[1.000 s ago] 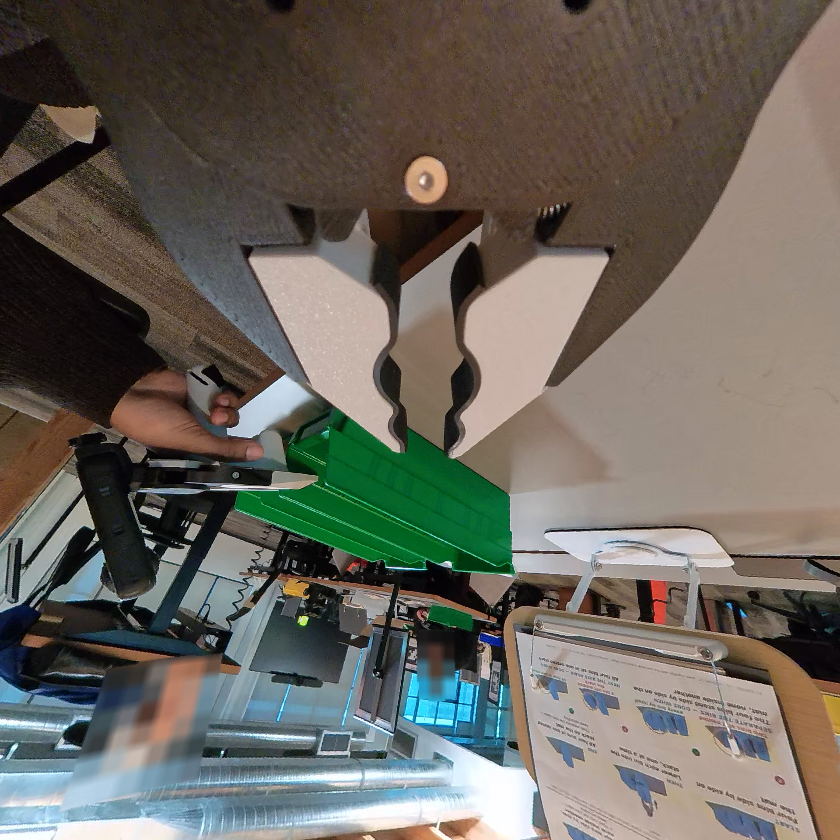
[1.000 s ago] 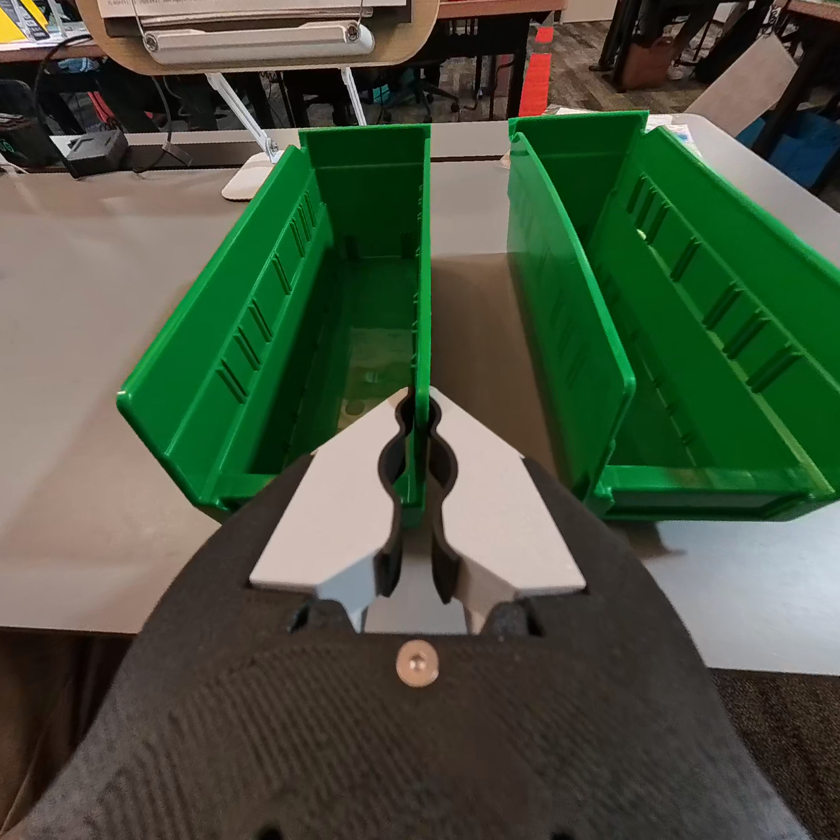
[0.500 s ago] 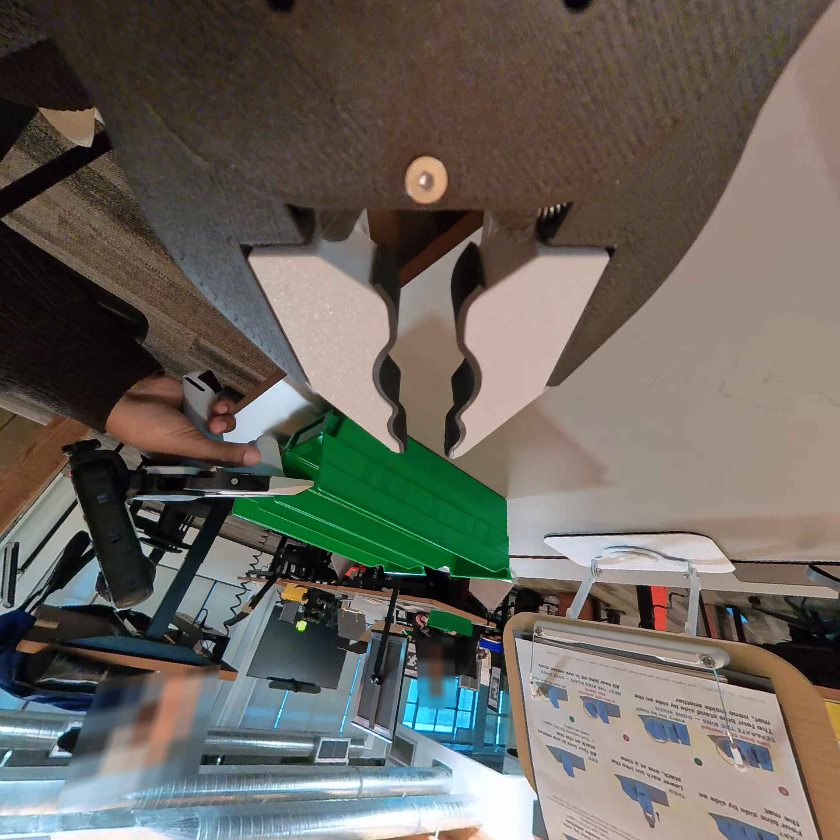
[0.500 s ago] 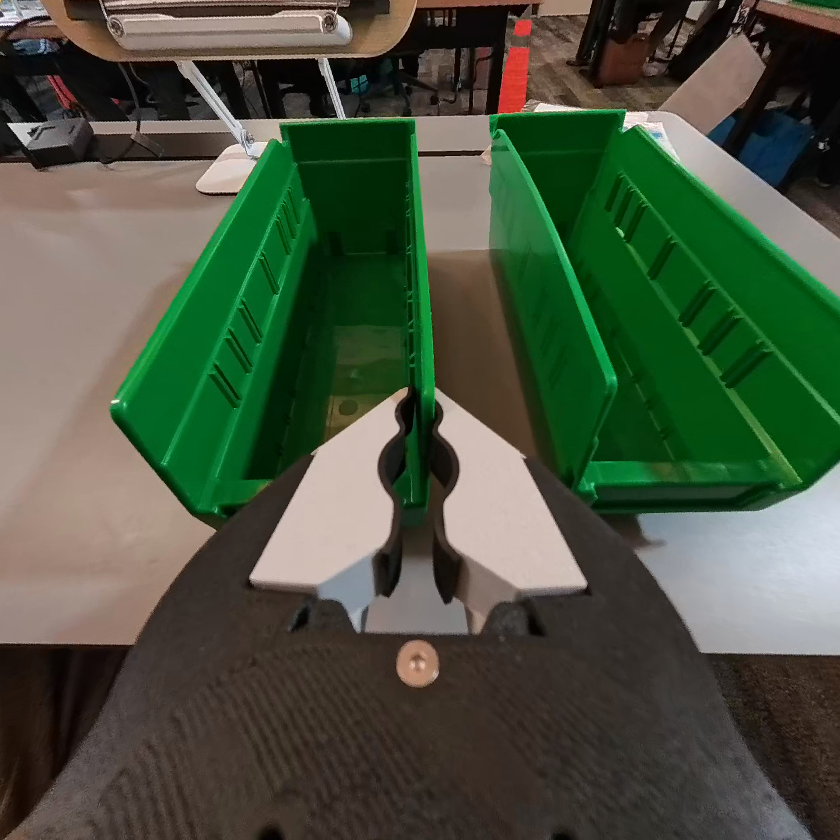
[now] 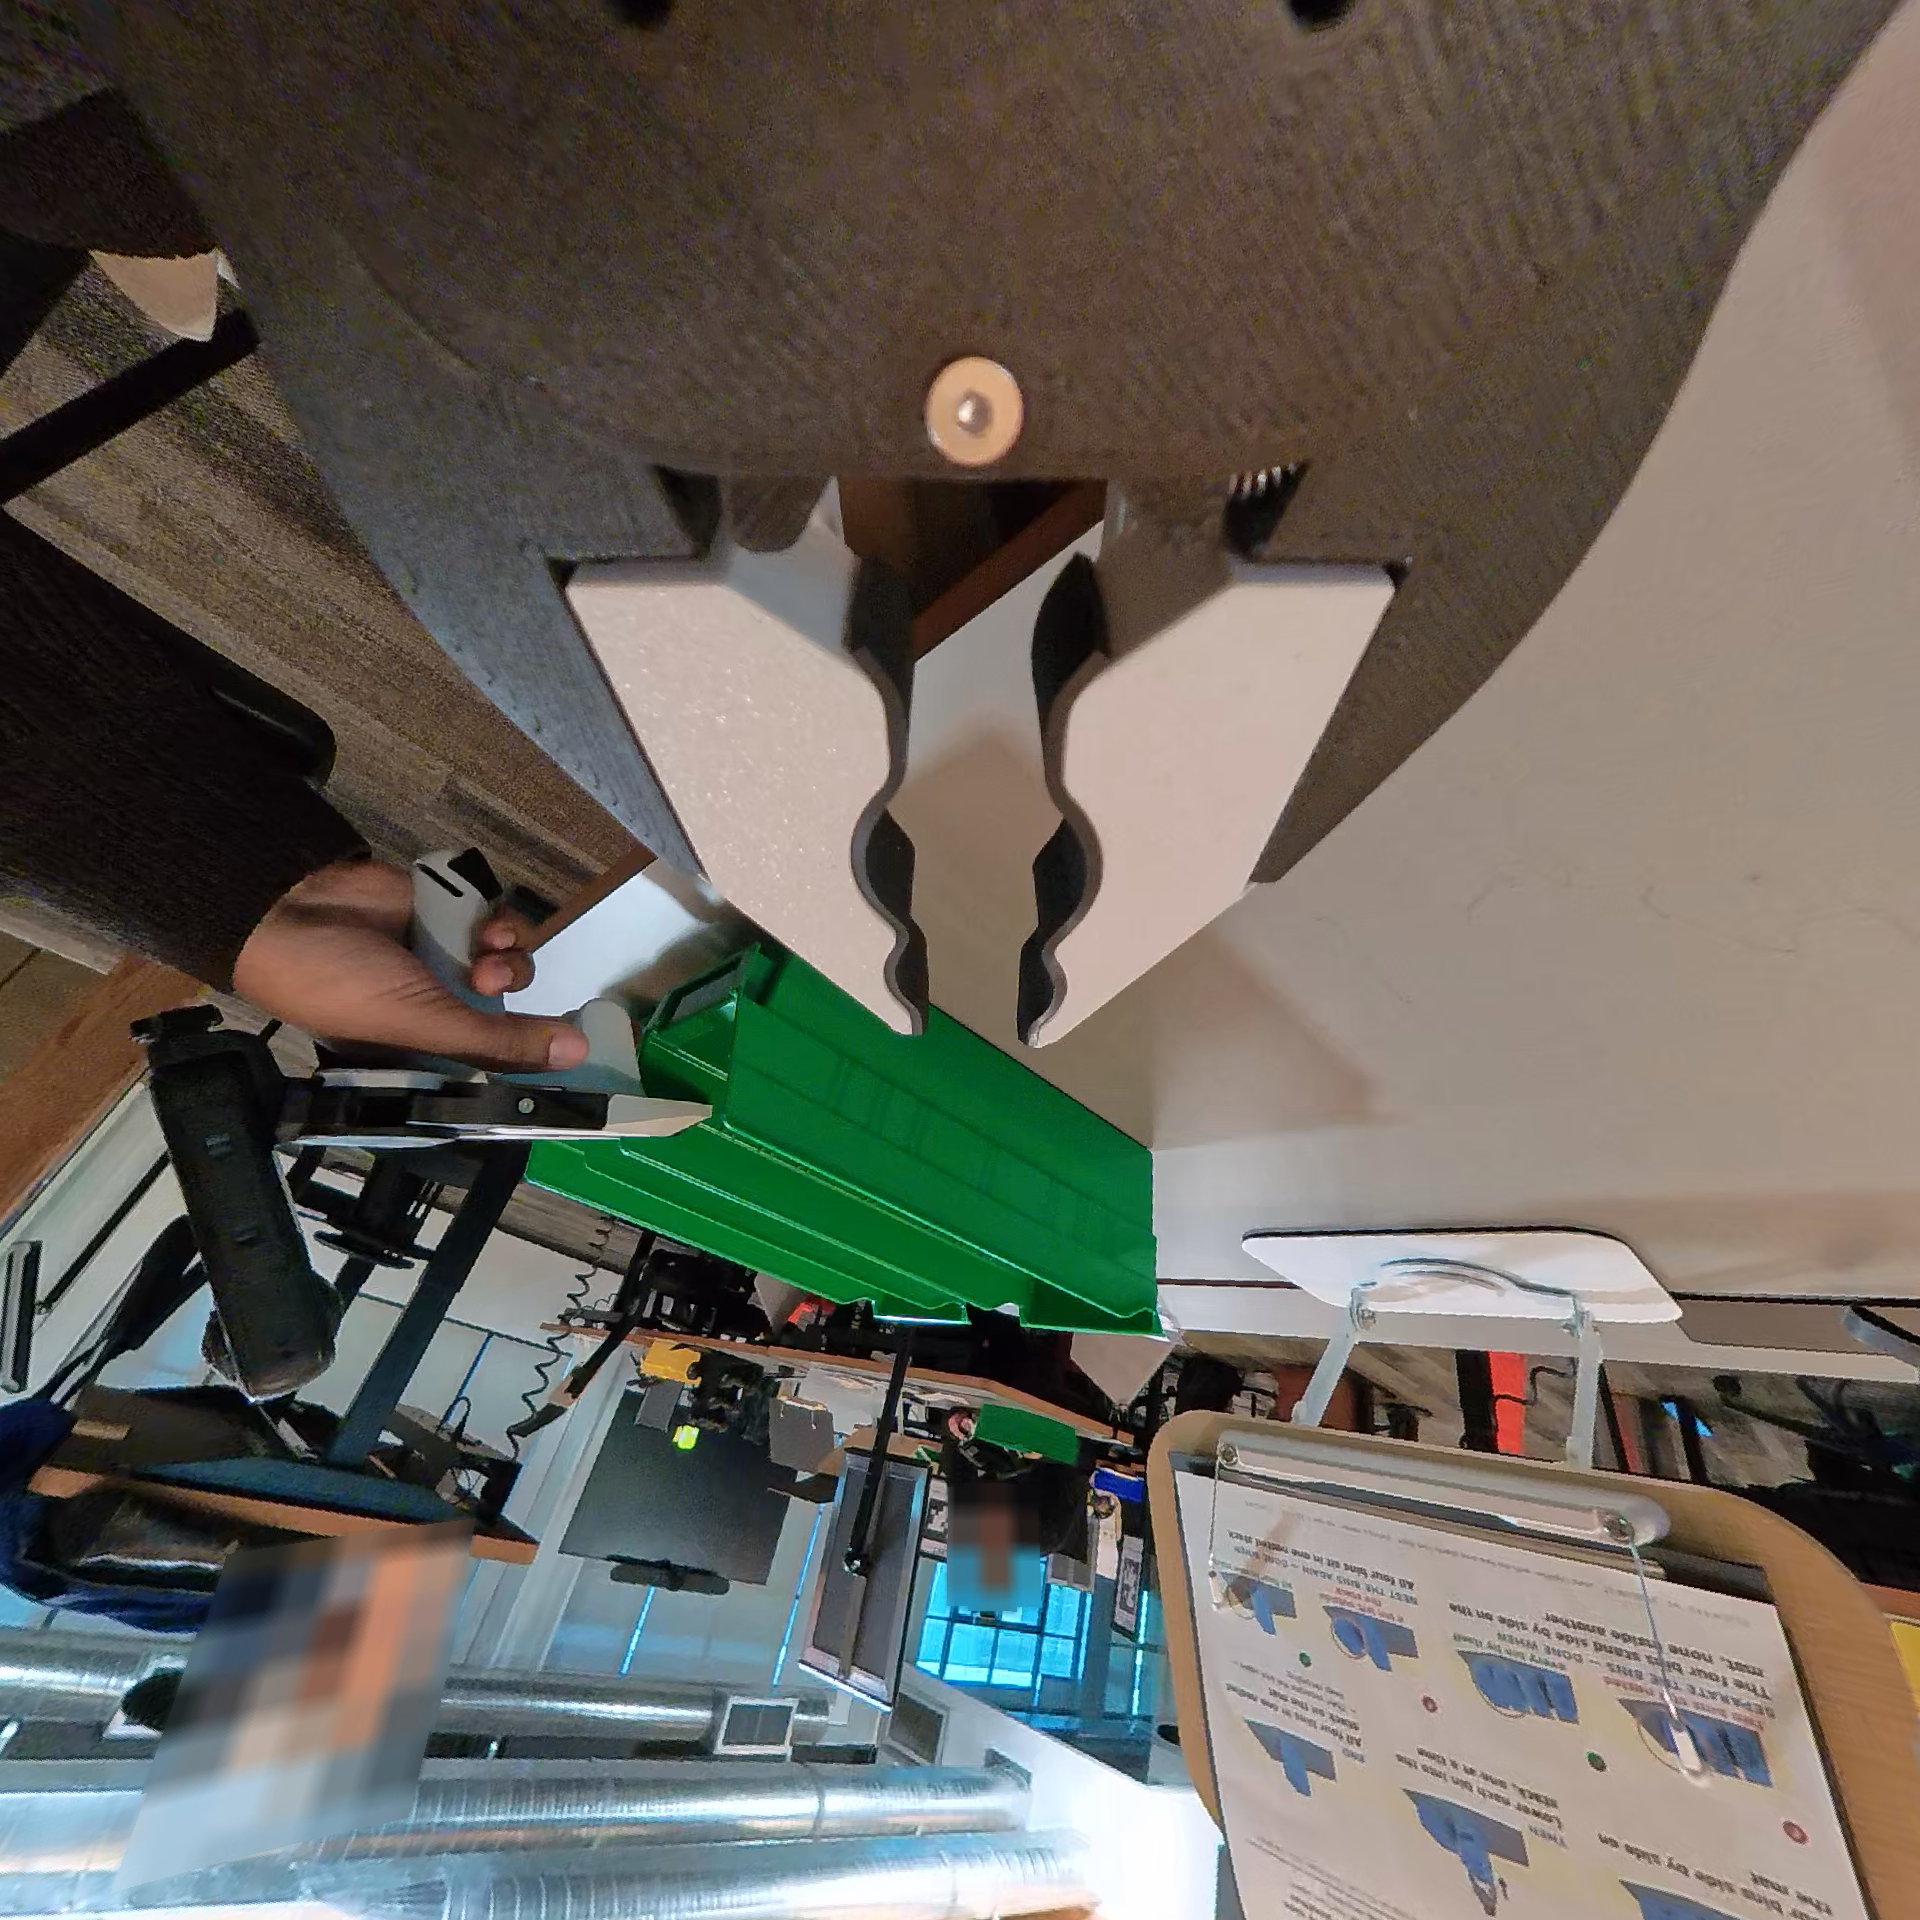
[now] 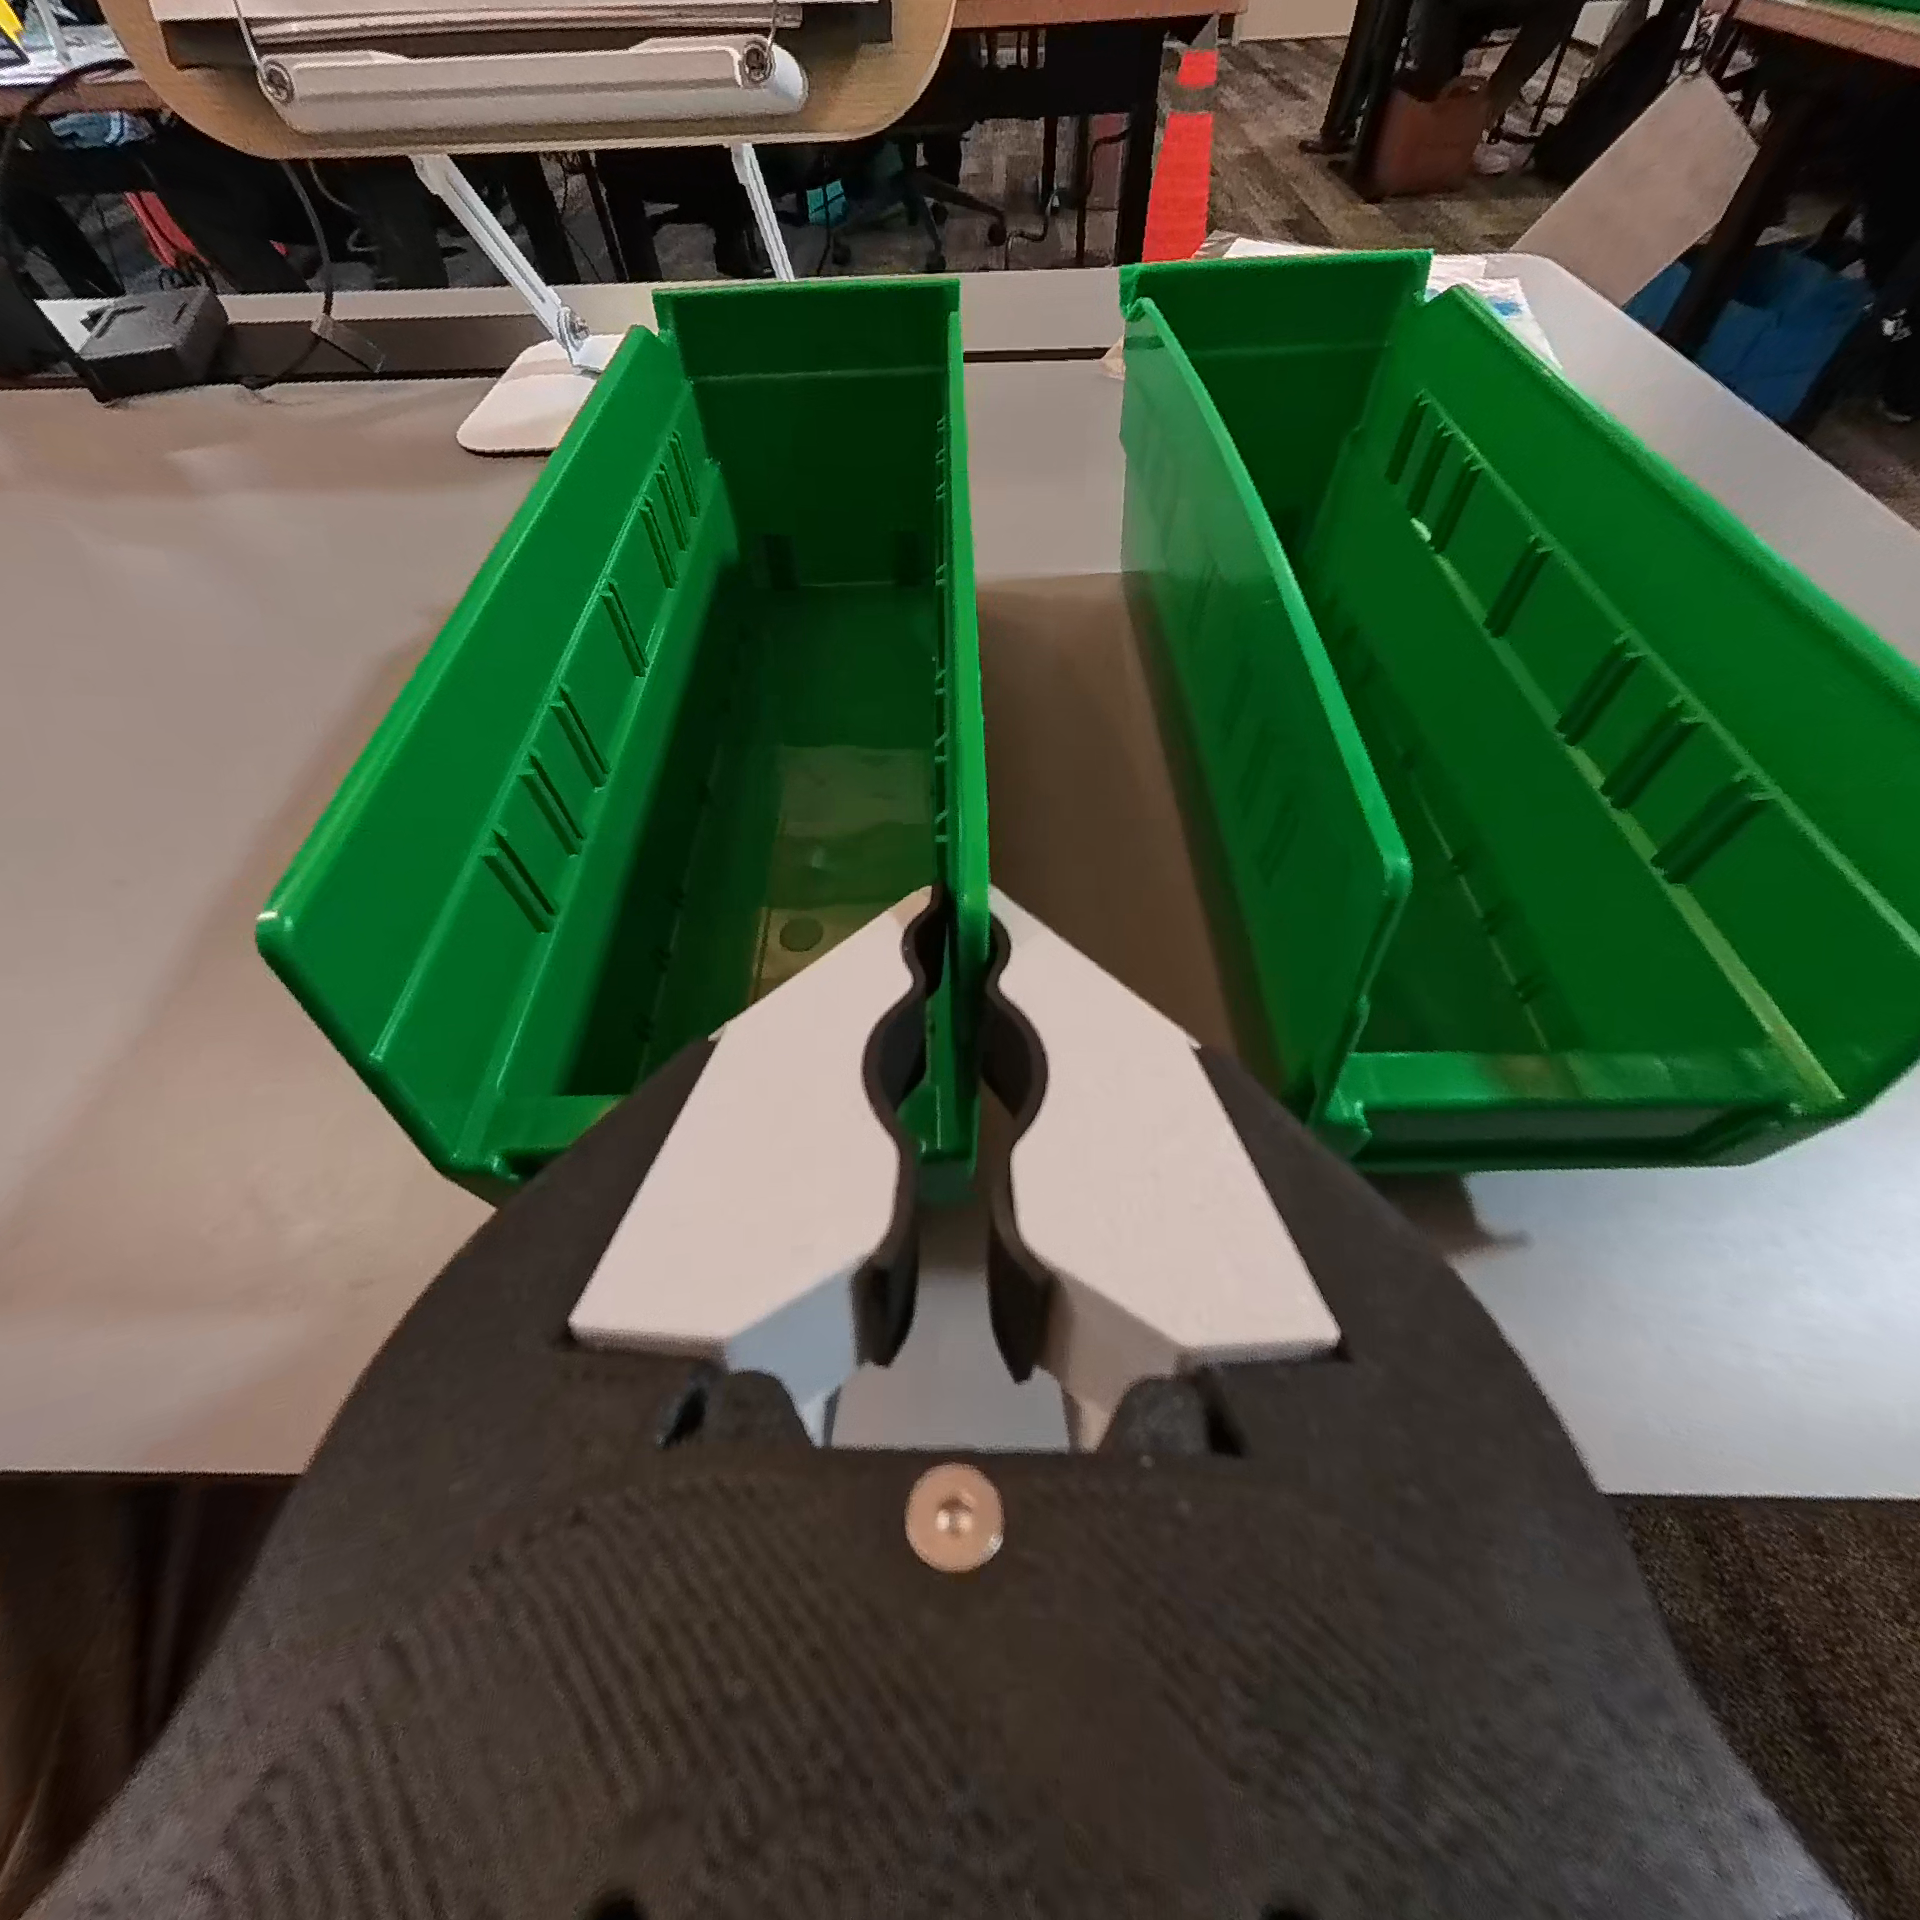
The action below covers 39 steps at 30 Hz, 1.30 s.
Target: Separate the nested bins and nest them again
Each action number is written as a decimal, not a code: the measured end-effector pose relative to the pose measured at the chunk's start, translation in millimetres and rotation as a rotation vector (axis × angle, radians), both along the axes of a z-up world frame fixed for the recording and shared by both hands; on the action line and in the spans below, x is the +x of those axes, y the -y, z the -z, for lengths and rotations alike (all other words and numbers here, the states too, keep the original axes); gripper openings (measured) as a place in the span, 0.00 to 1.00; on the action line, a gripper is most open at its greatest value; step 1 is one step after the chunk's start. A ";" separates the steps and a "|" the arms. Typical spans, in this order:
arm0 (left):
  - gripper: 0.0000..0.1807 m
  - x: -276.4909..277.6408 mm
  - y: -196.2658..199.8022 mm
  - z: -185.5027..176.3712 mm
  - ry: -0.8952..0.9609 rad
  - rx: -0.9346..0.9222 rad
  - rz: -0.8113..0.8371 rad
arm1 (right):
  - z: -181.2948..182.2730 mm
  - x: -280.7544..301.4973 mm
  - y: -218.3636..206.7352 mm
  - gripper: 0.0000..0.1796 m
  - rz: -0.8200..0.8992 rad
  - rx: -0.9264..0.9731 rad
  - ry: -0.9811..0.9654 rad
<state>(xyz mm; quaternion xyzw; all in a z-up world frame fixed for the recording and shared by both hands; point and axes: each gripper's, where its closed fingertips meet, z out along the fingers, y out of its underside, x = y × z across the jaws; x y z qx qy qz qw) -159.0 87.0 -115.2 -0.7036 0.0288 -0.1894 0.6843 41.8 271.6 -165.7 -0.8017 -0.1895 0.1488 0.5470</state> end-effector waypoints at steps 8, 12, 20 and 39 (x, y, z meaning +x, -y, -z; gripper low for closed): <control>0.08 1.1 -0.6 1.2 -0.007 -0.001 0.002 | -31.5 -4.1 3.0 0.23 0.007 0.173 -0.005; 0.09 -2.3 -2.6 3.1 -0.013 -0.006 -0.013 | -86.2 -13.6 23.9 0.25 -0.010 0.497 -0.009; 0.14 -43.9 -1.0 -26.6 0.019 0.045 -0.112 | -106.5 -104.8 116.8 0.22 -0.456 0.529 -0.244; 0.31 -317.5 59.6 13.5 -0.096 -0.191 -0.710 | -36.2 -139.8 117.4 0.18 -0.566 0.266 -0.086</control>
